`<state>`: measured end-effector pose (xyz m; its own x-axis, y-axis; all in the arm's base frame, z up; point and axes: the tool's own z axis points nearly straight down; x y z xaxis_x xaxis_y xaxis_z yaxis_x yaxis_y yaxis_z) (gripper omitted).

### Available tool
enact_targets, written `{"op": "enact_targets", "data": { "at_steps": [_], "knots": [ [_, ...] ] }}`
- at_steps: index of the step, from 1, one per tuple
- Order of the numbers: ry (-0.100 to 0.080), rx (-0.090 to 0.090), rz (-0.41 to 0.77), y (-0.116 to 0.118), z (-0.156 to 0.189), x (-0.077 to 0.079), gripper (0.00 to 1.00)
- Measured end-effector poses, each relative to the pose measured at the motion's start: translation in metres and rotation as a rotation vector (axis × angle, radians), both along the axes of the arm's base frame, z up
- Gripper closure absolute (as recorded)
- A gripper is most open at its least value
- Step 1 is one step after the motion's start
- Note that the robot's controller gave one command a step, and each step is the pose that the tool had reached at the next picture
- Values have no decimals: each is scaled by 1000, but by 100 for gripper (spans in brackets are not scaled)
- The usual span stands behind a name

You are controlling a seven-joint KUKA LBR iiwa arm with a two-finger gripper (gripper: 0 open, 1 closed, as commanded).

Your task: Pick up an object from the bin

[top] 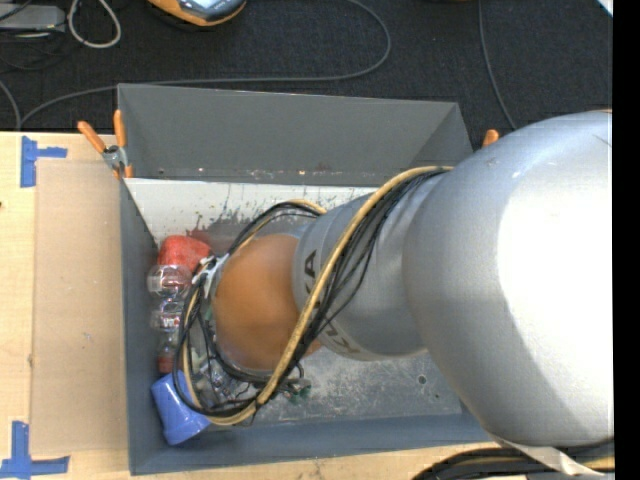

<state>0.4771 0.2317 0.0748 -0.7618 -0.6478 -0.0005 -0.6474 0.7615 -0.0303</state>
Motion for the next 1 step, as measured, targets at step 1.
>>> {"op": "enact_targets", "data": {
  "at_steps": [1],
  "knots": [
    [4,-8,92,-1,0,6,100]
  ]
}}
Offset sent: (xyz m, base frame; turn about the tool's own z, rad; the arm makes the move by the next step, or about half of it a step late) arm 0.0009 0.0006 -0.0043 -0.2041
